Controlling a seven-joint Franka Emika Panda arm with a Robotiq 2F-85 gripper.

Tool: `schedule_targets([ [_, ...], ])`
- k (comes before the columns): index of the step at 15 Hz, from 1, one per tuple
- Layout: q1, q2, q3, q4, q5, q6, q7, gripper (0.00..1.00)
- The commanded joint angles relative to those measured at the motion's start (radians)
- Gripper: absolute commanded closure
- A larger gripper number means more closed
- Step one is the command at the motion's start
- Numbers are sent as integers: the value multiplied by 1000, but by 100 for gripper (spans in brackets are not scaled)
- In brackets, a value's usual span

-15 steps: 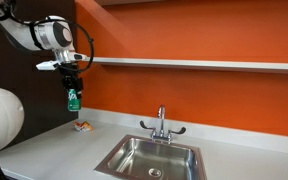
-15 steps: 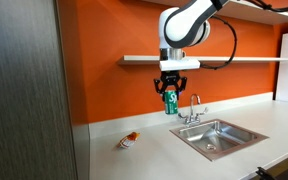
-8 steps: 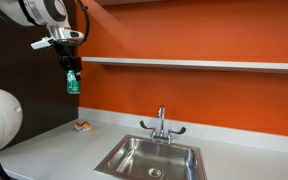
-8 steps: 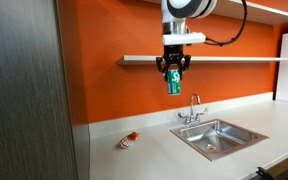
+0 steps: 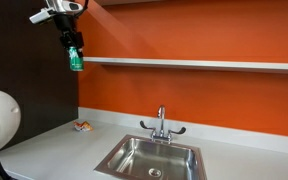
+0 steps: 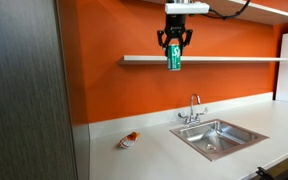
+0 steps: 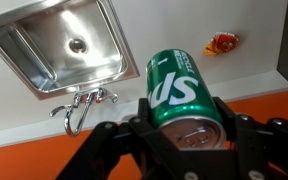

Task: Put the green can on the bottom shelf.

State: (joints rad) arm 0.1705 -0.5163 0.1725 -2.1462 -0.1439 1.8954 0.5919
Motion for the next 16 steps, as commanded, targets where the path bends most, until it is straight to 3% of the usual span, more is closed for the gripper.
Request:
schedule_targets([
  [1,-55,29,29,140,4,-84,-62,62],
  [8,-89,99,44,328,-27,-111,-117,62],
  [16,-97,237,40,484,-79,-66,-146,62],
])
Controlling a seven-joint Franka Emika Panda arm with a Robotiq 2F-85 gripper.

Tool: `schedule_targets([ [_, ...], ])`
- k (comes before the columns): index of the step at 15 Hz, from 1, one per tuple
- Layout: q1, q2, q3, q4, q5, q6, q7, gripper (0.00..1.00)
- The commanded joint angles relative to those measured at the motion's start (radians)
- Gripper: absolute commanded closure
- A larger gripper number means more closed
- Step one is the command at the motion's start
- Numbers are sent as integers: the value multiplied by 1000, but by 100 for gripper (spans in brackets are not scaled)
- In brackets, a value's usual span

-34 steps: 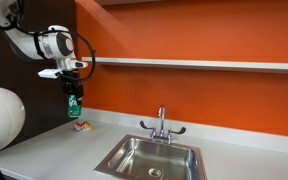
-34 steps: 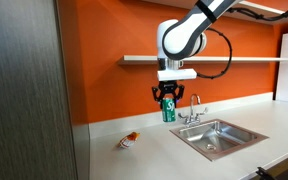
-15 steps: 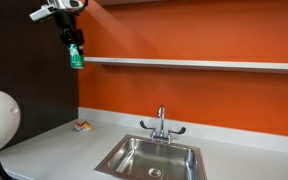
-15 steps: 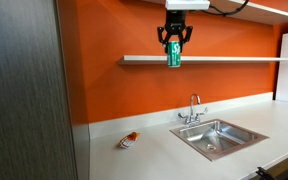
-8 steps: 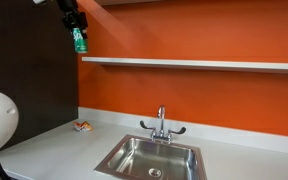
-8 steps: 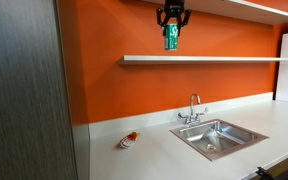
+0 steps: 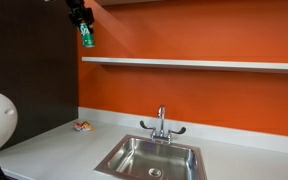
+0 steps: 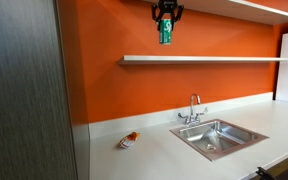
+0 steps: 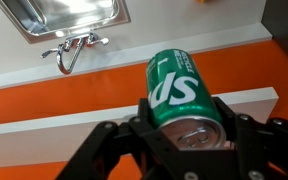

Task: Put the green can on the bottom shelf.

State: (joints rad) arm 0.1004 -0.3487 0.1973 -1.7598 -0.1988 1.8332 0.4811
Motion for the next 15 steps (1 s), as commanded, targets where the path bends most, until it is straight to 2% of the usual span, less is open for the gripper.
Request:
schedule_targets([
  [1,-27,84,13,109,-32,9,-36,62],
  [10,-22,176,-15,141,-59,164,-37,62],
  [15,-22,219,-28,165,-75,188,-32,62],
])
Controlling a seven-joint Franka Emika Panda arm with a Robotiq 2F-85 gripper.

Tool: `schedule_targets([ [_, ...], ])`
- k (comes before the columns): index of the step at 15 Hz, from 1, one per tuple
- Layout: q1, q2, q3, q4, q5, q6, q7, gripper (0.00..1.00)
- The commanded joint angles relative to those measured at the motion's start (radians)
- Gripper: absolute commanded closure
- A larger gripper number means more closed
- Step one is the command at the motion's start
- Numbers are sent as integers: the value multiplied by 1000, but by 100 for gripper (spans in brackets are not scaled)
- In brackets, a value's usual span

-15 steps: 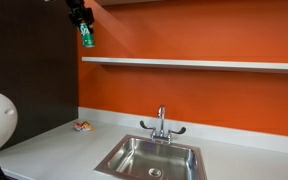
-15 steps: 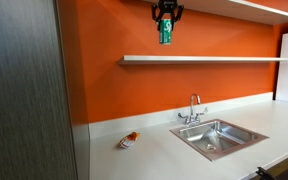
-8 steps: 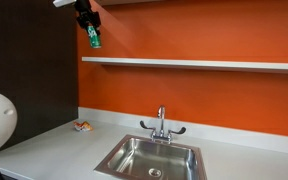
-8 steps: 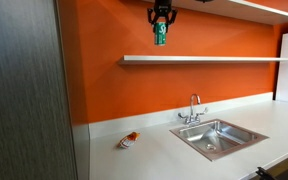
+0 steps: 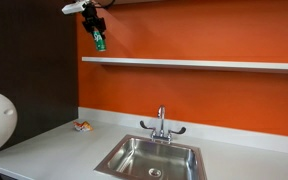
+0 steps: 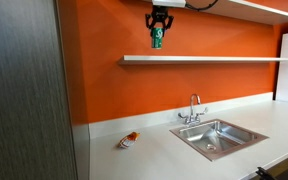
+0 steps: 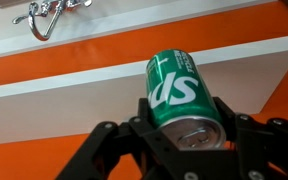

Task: Put the green can on the bottom shelf.

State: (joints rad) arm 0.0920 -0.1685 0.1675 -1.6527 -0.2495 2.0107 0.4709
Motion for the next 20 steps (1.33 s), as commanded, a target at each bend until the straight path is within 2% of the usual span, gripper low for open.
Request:
schedule_targets([
  [1,-13,52,0,70,-32,9,-23,62],
  [5,-8,102,-10,120,-57,2,-19,62],
  [20,14,291,-69,319,-35,-36,-29,62],
])
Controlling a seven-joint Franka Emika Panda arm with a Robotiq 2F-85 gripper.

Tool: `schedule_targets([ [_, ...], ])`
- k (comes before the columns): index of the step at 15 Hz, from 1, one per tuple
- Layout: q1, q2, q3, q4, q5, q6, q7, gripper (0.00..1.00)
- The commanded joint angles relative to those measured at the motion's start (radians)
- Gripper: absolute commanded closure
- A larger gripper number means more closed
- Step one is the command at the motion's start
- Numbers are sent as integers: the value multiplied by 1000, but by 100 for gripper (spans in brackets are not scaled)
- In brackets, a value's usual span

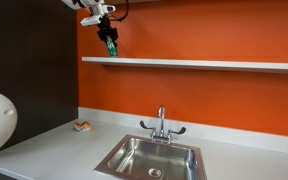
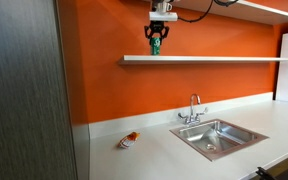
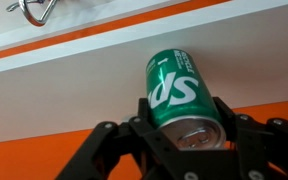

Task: Put the green can on the bottom shelf.

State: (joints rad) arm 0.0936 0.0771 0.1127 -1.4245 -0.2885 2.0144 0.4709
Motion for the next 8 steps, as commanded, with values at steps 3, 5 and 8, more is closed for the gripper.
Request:
schedule_targets([
  [3,18,74,-22,135,8,-78,-24,62],
  [5,21,92,-26,161,17,-101,-28,62],
  [8,8,111,-12,186,16,-126,-23,62],
])
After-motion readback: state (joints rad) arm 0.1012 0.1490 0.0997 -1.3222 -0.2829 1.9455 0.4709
